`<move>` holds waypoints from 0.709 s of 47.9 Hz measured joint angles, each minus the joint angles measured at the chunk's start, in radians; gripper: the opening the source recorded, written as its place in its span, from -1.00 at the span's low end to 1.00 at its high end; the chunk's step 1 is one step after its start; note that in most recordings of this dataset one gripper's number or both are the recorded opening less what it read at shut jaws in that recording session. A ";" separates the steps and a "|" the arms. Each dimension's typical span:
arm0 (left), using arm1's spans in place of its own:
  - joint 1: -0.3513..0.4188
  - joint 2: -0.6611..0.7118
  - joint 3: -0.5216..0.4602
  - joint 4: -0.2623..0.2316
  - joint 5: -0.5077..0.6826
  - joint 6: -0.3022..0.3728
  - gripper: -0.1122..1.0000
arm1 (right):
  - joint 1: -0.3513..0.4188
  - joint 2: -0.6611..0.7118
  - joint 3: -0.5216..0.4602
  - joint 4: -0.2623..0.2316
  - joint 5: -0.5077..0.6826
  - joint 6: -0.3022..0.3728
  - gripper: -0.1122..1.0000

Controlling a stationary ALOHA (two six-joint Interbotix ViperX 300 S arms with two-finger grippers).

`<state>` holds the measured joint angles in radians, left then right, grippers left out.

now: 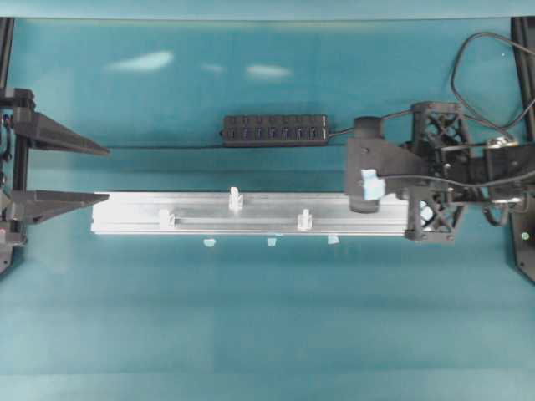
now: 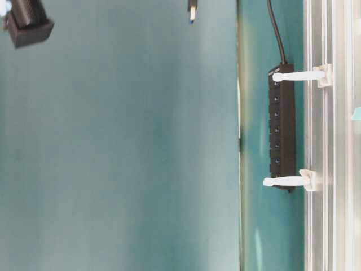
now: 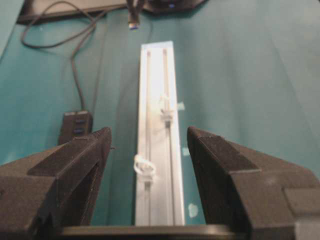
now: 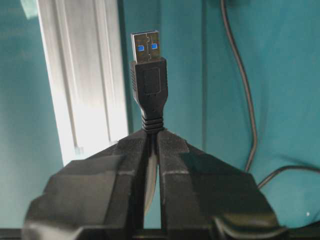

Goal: Pass the USB cable through three rings with both arms.
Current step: 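Lift the cable with the right gripper and carry it to the rail's right end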

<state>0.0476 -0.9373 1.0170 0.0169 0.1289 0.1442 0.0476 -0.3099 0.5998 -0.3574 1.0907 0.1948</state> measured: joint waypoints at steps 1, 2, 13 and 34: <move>0.002 0.000 0.000 -0.002 0.000 0.000 0.44 | 0.000 -0.006 0.006 0.000 -0.002 0.000 -0.96; 0.002 0.002 0.000 0.000 0.000 0.000 0.44 | 0.003 -0.012 0.014 0.000 -0.002 0.002 -0.96; 0.003 0.003 -0.003 -0.002 0.000 -0.002 0.44 | 0.009 -0.110 0.110 0.005 -0.014 0.017 -0.96; 0.015 0.008 -0.003 0.000 0.000 -0.002 0.44 | 0.018 -0.044 0.207 0.109 -0.201 0.020 -0.96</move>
<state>0.0629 -0.9296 1.0140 0.0169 0.1289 0.1427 0.0660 -0.3543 0.8069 -0.2485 0.8897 0.2148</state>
